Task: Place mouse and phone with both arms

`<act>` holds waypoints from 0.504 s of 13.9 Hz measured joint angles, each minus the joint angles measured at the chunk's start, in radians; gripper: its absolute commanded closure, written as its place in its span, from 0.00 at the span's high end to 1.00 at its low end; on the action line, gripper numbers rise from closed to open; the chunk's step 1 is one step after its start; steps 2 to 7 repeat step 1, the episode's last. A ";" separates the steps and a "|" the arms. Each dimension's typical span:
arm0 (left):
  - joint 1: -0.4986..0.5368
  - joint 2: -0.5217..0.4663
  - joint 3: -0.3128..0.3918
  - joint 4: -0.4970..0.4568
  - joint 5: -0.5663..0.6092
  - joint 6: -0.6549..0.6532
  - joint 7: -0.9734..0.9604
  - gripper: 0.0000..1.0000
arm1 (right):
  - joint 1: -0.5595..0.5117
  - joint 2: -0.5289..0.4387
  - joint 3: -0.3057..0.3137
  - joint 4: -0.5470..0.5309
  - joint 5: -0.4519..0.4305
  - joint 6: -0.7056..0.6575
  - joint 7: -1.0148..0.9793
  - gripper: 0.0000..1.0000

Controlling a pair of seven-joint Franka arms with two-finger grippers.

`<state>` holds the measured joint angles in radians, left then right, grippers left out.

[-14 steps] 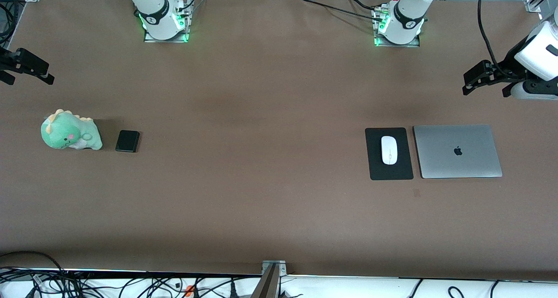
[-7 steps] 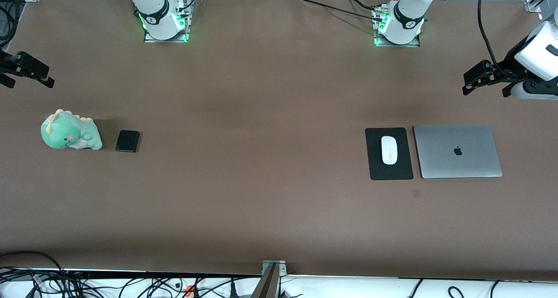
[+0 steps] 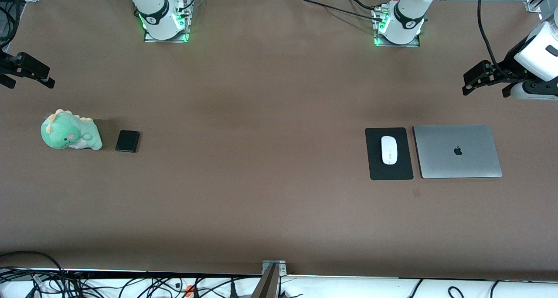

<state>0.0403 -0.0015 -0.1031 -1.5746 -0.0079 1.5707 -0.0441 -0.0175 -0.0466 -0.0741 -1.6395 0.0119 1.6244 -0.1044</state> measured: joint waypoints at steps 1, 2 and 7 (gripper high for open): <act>0.000 0.000 0.000 0.000 0.000 0.000 0.000 1.00 | 0.000 0.000 0.000 0.000 0.000 0.000 0.000 1.00; 0.000 0.000 0.000 0.000 0.000 0.000 0.000 1.00 | 0.000 0.000 0.000 0.000 0.000 0.000 0.000 1.00; 0.000 0.000 0.000 0.000 0.000 0.000 0.000 1.00 | 0.000 0.000 0.000 0.000 0.000 0.000 0.000 1.00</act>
